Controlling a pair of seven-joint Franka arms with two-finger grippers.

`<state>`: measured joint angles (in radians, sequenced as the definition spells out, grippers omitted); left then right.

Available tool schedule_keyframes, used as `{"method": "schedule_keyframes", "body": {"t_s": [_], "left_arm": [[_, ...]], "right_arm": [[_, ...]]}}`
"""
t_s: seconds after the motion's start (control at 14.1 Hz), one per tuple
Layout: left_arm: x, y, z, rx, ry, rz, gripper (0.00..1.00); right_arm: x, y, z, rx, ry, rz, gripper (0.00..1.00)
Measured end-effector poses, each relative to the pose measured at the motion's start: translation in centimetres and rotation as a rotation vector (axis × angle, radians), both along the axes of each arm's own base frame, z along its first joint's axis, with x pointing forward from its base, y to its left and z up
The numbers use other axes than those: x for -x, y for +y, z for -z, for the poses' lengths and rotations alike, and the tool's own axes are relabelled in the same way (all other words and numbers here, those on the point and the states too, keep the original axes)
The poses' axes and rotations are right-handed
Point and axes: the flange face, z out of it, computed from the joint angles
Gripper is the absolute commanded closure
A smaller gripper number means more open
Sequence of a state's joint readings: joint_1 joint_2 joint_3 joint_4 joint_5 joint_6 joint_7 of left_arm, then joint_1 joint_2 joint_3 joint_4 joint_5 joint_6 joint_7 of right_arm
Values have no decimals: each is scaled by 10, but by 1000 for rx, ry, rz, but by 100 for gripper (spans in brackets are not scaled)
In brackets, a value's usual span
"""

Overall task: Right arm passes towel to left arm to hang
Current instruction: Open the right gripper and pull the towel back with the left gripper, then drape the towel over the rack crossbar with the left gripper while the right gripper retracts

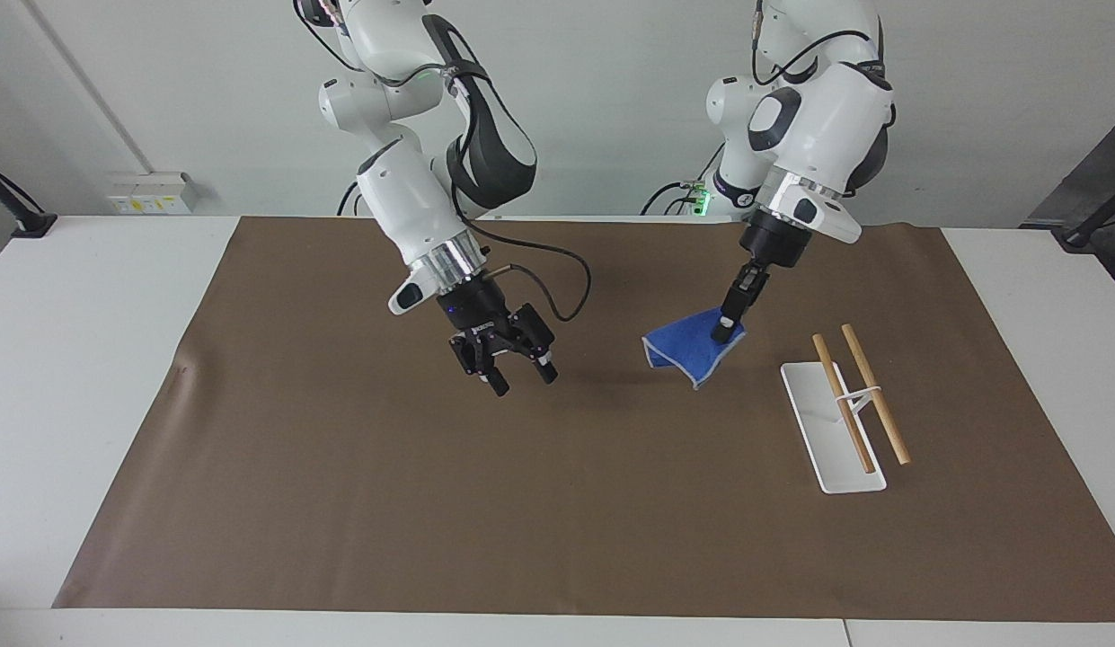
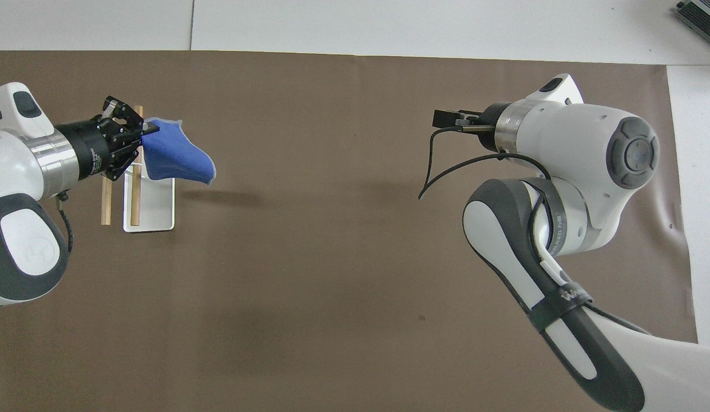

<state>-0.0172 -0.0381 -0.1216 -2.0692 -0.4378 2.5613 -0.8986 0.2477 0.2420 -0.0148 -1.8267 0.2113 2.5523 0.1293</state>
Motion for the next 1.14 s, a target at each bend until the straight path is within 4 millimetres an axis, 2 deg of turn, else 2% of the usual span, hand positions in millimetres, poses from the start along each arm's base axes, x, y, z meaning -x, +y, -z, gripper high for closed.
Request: {"method": "schedule_keyframes", "body": {"t_s": [0.14,0.21,0.43,0.64,0.85,1.14], "left_arm": [[1,18,10,-1,21,-30,100],[2,25,14,-2,29,-43,100],[3,39,20,-1,40,-66,100],[2,63,22,1,44,-108,100],[2,92,22,4,44,-157,100],[3,112,22,6,44,-191,100]], "right_arm": [[-3,-22,-6,76,45,-13,0],[-4,-34,-15,110,69,-16,0],[3,-70,-60,168,138,5,0],[24,-99,-105,211,177,29,0],[45,-117,-131,248,210,48,0],[71,-153,-170,245,284,104,0]]}}
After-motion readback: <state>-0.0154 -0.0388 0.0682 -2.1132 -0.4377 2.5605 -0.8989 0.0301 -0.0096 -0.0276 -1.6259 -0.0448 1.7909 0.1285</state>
